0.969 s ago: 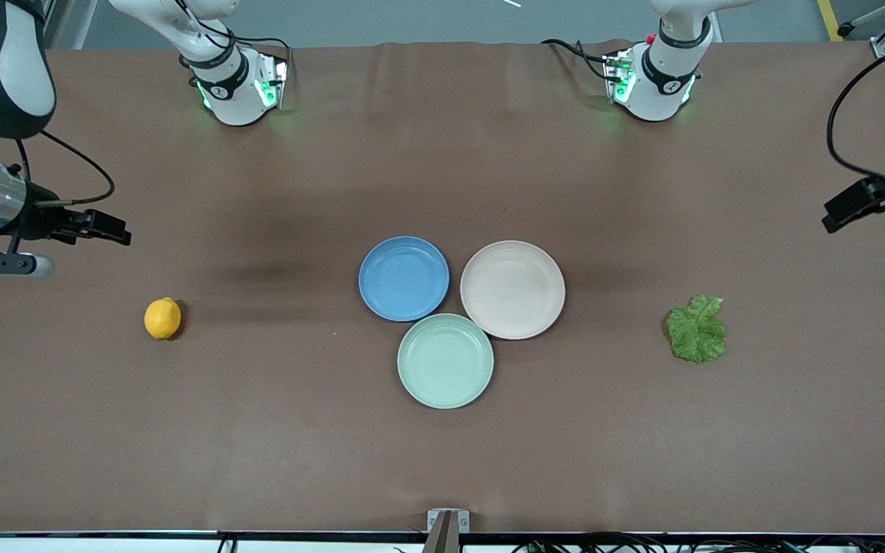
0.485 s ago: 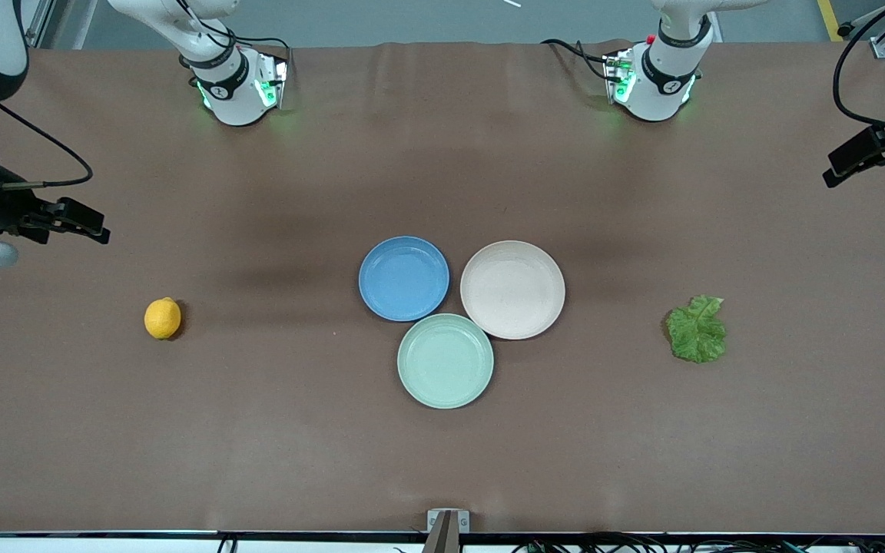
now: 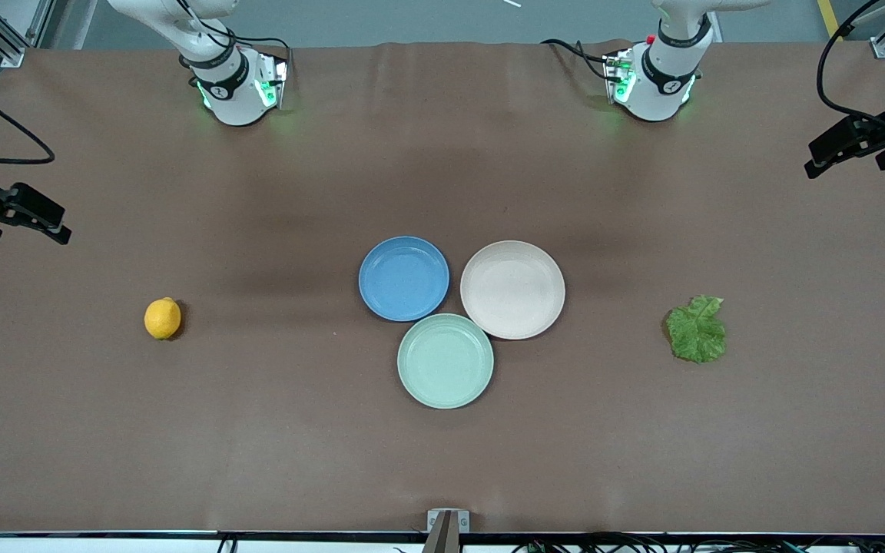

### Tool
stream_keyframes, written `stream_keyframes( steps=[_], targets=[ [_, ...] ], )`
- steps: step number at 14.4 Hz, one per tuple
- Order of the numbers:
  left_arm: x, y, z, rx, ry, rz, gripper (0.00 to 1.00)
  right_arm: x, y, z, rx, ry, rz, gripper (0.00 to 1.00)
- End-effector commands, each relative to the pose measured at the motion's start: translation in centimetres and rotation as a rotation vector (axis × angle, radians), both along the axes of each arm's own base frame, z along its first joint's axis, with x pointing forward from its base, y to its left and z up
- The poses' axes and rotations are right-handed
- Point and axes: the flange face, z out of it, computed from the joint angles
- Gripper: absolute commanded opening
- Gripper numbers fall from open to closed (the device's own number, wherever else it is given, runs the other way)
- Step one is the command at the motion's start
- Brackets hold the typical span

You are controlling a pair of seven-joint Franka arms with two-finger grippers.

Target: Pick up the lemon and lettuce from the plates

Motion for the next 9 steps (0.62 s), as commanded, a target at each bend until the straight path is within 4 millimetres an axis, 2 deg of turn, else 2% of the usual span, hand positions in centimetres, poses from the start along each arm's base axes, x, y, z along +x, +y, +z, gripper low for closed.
stream_keyframes(
  steps=[1, 4, 9],
  targets=[
    [-0.5, -0.2, 0.0, -0.018, -0.014, -0.025, 1.00, 0.4, -0.3, 1.6, -0.017, -0.023, -0.024, 1.00],
    [-1.2, -1.1, -0.2, -0.013, -0.010, -0.046, 1.00, 0.3, -0.3, 2.9, -0.007, -0.049, -0.023, 1.00],
    [-0.8, -1.3, -0.2, -0.011, -0.011, -0.098, 1.00, 0.0, -0.6, 2.6, -0.016, -0.017, -0.025, 1.00]
  ],
)
